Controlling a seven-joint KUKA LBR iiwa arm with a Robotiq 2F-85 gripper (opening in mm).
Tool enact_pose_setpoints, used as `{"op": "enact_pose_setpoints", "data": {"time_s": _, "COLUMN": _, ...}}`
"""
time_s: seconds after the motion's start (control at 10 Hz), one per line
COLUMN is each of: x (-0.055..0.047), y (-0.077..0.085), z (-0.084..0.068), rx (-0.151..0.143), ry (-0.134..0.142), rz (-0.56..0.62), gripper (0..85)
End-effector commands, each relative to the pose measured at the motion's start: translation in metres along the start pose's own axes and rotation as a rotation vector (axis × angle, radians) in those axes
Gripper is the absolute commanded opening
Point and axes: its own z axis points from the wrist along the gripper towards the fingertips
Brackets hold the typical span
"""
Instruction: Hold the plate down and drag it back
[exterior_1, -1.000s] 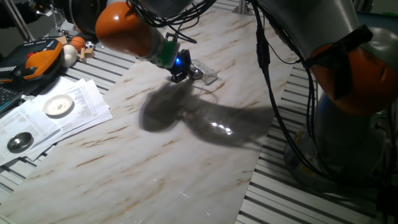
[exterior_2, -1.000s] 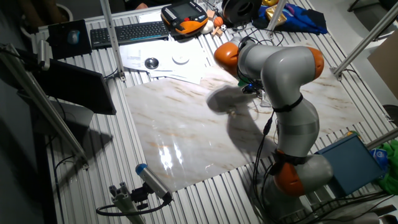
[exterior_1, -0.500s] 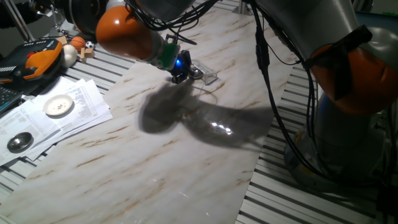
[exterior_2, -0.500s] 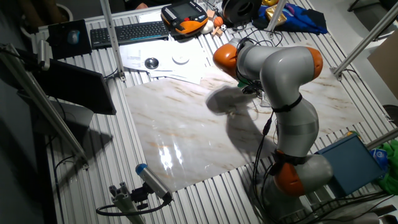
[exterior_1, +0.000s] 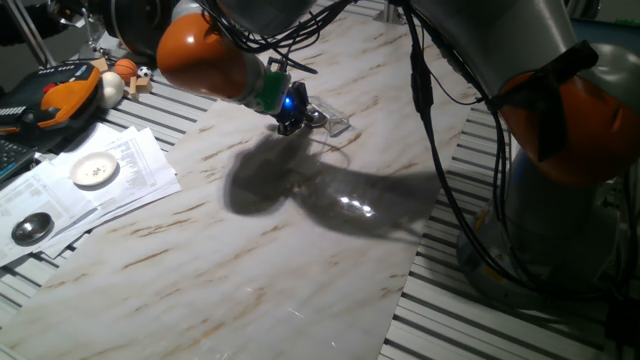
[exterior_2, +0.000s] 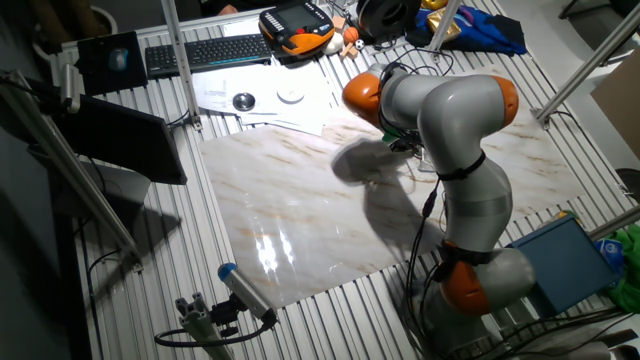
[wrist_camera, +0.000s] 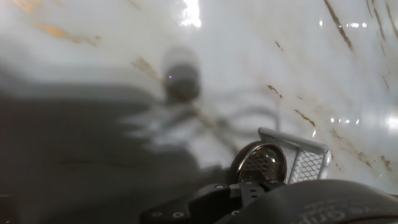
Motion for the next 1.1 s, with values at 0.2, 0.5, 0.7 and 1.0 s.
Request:
{"op": "enact_pose_setpoints", "data": {"time_s": 0.2, "x": 0.0009, "y": -0.0001, "z": 0.0021, "rx": 0.001, "ry": -0.001, "rz": -0.004, "gripper": 0.0}}
{"op": "enact_pose_setpoints", "data": {"time_s": 0.5, "x": 0.0005, "y": 0.0008, "z": 0.0027, "rx": -0.016, "ry": 0.000, "rz": 0.001, "gripper": 0.0}}
{"op": "enact_pose_setpoints", "data": {"time_s": 0.7, "x": 0.0004, "y": 0.0011, "z": 0.0030, "rx": -0.019, "ry": 0.000, "rz": 0.000, "gripper": 0.0}}
{"op": "enact_pose_setpoints", "data": {"time_s": 1.0, "x": 0.0000, "y": 0.0020, "z": 0.0025, "rx": -0.055, "ry": 0.005, "rz": 0.004, "gripper": 0.0}}
